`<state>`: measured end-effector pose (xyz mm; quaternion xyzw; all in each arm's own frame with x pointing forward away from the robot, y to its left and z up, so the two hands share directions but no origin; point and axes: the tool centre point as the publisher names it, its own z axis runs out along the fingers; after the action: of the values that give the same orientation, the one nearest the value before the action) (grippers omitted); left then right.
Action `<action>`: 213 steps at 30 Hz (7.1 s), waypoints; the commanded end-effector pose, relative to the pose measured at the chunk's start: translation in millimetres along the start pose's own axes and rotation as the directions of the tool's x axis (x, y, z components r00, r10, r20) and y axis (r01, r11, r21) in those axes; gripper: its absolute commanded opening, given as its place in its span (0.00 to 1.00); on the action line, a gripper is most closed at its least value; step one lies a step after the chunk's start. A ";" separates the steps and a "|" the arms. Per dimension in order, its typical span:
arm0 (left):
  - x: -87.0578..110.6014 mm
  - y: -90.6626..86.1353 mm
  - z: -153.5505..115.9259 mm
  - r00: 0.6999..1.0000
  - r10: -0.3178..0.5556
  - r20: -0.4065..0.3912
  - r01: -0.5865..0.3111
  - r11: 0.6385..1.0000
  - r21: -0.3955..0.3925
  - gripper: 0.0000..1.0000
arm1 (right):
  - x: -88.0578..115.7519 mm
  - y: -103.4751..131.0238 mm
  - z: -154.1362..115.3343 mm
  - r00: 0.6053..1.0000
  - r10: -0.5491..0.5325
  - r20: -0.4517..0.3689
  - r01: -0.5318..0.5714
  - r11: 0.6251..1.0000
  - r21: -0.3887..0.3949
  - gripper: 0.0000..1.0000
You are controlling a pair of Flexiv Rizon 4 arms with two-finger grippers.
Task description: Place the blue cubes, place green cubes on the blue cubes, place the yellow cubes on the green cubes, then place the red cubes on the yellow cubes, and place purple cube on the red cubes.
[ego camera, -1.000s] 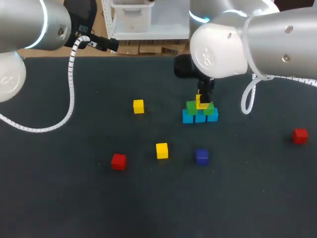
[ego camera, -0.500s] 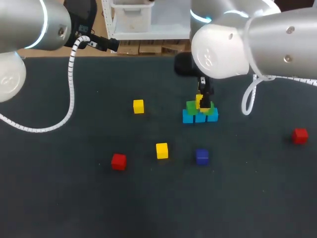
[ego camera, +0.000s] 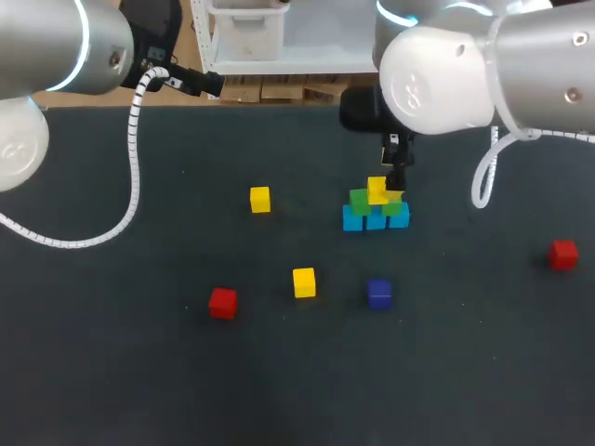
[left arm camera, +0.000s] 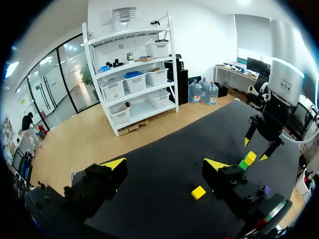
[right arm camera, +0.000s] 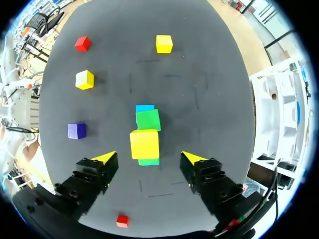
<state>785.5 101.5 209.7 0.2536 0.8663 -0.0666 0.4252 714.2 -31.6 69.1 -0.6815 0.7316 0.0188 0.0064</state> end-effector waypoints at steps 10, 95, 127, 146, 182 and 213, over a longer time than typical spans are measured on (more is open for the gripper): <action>-0.1 1.1 0.3 1.000 0.001 0.001 -0.001 1.000 0.004 1.00 | 38.5 3.5 -29.6 0.989 0.093 0.118 -0.099 0.994 0.042 1.00; 1.0 -1.1 0.9 1.000 0.025 -0.019 -0.025 1.000 -0.013 1.00 | 201.5 -60.3 -129.6 0.591 0.488 0.643 -0.656 0.755 0.030 1.00; 50.0 -66.8 25.3 0.521 0.805 -0.284 -0.490 0.555 0.672 1.00 | 201.5 -60.3 -129.6 0.591 0.488 0.643 -0.656 0.755 0.030 1.00; 78.9 -101.5 66.9 0.393 0.884 -0.252 -0.415 0.415 0.809 1.00 | 201.5 -60.3 -129.6 0.591 0.488 0.643 -0.656 0.755 0.030 1.00; 124.8 -116.9 87.0 0.508 0.779 -0.367 -0.476 0.609 0.635 1.00 | 201.5 -60.3 -129.6 0.591 0.488 0.643 -0.656 0.755 0.030 1.00; 129.3 -124.0 87.2 0.487 0.797 -0.358 -0.481 0.586 0.652 1.00 | 201.5 -60.3 -129.6 0.591 0.488 0.643 -0.656 0.755 0.030 1.00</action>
<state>722.7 18.2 43.5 0.6659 0.7448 -0.0229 0.0355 761.9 -241.1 190.8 -0.3566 0.8670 0.1354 0.3205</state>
